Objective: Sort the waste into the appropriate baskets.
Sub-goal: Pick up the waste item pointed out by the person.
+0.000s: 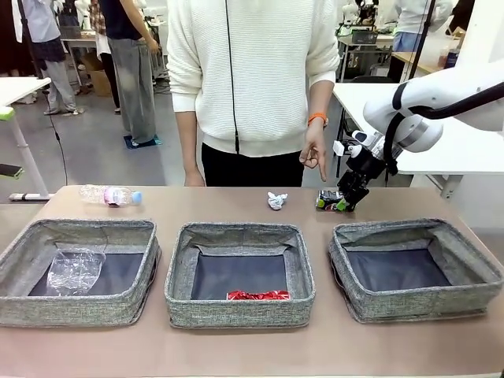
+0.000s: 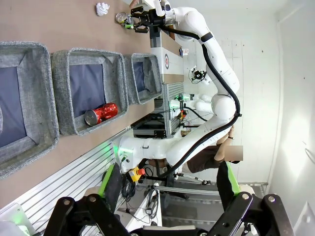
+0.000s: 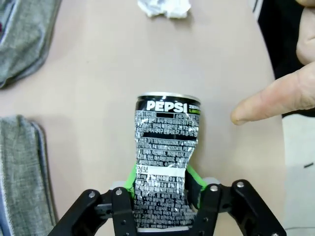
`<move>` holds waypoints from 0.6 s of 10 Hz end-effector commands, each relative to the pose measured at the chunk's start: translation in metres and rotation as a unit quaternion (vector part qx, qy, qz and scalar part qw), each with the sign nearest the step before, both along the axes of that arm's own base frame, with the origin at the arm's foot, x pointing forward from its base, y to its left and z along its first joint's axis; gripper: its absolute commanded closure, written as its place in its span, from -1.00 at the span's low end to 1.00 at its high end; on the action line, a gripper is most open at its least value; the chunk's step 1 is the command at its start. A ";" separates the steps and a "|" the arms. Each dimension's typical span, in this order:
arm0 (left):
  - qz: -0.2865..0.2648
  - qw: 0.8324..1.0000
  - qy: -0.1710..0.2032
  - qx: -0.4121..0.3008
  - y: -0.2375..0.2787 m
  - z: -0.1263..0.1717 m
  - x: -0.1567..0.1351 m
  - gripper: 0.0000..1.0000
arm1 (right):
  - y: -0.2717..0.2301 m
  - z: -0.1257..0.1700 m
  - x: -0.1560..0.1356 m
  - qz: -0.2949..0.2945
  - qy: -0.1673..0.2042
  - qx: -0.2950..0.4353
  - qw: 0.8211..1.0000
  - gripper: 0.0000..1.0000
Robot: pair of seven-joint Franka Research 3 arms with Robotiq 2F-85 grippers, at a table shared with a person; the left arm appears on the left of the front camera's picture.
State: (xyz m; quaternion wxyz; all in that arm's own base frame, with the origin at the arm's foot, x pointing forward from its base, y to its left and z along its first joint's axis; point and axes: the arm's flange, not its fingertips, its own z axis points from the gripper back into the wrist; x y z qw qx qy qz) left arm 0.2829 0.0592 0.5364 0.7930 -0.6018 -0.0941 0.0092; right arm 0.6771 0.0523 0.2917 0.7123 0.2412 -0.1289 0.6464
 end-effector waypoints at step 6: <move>-0.004 1.000 -0.008 -0.004 0.000 0.000 -0.002 -1.00 | -0.005 0.010 0.002 0.008 0.020 0.003 1.000 1.00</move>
